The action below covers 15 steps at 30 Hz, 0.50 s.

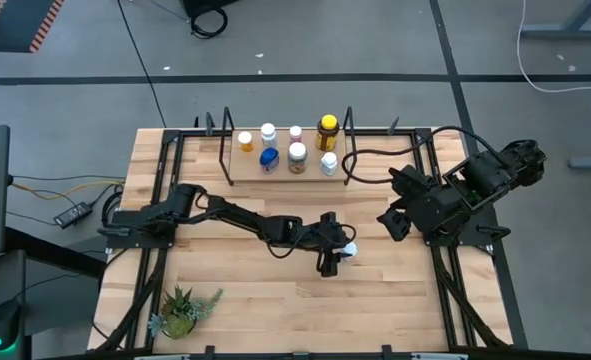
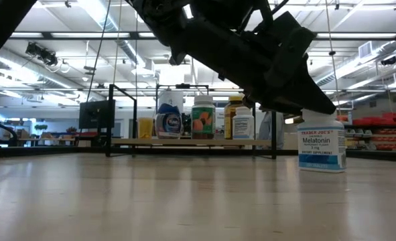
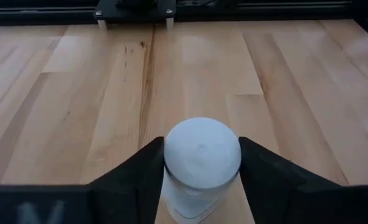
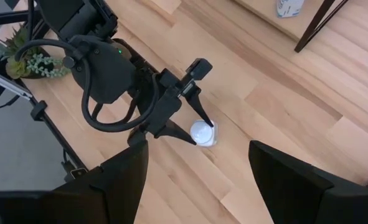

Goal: Pick and place medicine bottles onto shelf by color
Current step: Put the white pill bottle on the shelf

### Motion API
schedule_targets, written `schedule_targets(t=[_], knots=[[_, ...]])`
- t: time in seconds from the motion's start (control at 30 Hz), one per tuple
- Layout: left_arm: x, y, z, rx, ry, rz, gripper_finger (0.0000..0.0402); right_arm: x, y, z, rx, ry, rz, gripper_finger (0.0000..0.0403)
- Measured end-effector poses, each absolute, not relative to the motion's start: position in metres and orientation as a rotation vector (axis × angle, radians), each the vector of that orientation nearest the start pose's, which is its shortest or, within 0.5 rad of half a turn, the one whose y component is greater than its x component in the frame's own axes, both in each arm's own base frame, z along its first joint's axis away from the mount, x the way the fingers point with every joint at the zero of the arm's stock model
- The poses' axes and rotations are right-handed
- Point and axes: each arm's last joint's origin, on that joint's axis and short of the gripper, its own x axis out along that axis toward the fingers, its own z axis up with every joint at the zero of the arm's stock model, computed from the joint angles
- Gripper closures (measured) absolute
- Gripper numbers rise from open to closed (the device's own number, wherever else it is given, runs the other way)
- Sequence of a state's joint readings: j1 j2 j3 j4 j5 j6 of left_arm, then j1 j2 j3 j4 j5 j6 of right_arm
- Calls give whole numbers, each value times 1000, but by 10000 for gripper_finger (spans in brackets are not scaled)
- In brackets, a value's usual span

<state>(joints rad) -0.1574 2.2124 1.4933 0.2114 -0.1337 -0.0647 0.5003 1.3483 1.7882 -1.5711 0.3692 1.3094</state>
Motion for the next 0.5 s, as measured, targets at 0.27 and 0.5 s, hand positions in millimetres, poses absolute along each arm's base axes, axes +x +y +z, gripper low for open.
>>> schedule_targets(t=[0.27, 0.5], knots=[[477, -71, 160, -11, 522, 6, 196, 179, 86, 434, 716, 899, -538, 120], [457, -65, 199, 16, 603, 79, 216, 179, 86, 434, 700, 905, -529, 120]])
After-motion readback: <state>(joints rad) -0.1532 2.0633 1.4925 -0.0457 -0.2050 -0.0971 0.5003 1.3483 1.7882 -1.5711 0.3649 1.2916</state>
